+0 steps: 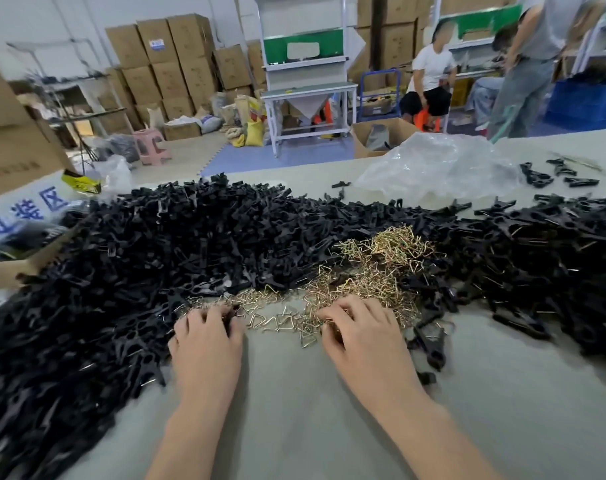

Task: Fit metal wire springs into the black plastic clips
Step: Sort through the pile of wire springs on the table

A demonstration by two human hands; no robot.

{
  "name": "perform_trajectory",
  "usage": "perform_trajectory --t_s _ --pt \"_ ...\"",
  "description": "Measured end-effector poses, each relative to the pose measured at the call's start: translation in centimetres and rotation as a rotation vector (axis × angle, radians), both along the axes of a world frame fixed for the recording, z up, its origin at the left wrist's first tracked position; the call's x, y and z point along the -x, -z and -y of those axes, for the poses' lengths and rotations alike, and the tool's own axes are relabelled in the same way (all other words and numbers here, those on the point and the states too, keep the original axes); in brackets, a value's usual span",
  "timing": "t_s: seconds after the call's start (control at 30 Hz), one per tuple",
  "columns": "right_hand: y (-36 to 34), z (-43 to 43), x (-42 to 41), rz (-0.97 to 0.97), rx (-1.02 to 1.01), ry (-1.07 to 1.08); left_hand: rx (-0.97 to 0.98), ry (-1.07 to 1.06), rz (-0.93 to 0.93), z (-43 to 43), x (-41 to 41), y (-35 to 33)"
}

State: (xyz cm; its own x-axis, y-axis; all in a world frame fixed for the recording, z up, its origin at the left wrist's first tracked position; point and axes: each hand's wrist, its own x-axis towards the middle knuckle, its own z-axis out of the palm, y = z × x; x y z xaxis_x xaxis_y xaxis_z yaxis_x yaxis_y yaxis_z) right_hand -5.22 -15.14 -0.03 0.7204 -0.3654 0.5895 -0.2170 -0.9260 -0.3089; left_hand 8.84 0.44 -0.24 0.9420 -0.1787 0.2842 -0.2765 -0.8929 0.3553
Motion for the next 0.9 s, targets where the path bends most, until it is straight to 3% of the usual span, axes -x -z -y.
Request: perform_trajectory --t_s 0.3,0.4,0.63,0.73,0.83,0.9 --pt "0.5 0.1 0.1 -0.018 0.056 0.031 0.248 0.044 0.027 -0.6 0.5 -0.7" --pt "0.5 0.0 0.5 0.026 0.035 0.009 0.106 0.069 0.032 -1.0 0.5 -0.5" --pt "-0.8 0.0 0.8 0.237 -0.352 -0.103 0.227 0.132 -0.006 -1.1 0.7 -0.6" --pt "-1.2 -0.2 0.9 0.278 -0.55 -0.157 0.532 0.223 -0.025 -0.6 1.3 -1.4" --pt "-1.3 -0.3 0.6 0.22 -0.93 -0.284 0.939 0.345 -0.239 0.8 2.6 -2.1" --pt "-1.1 -0.8 0.2 0.115 -1.054 -0.363 1.087 0.407 -0.396 2.2 3.9 -2.1"
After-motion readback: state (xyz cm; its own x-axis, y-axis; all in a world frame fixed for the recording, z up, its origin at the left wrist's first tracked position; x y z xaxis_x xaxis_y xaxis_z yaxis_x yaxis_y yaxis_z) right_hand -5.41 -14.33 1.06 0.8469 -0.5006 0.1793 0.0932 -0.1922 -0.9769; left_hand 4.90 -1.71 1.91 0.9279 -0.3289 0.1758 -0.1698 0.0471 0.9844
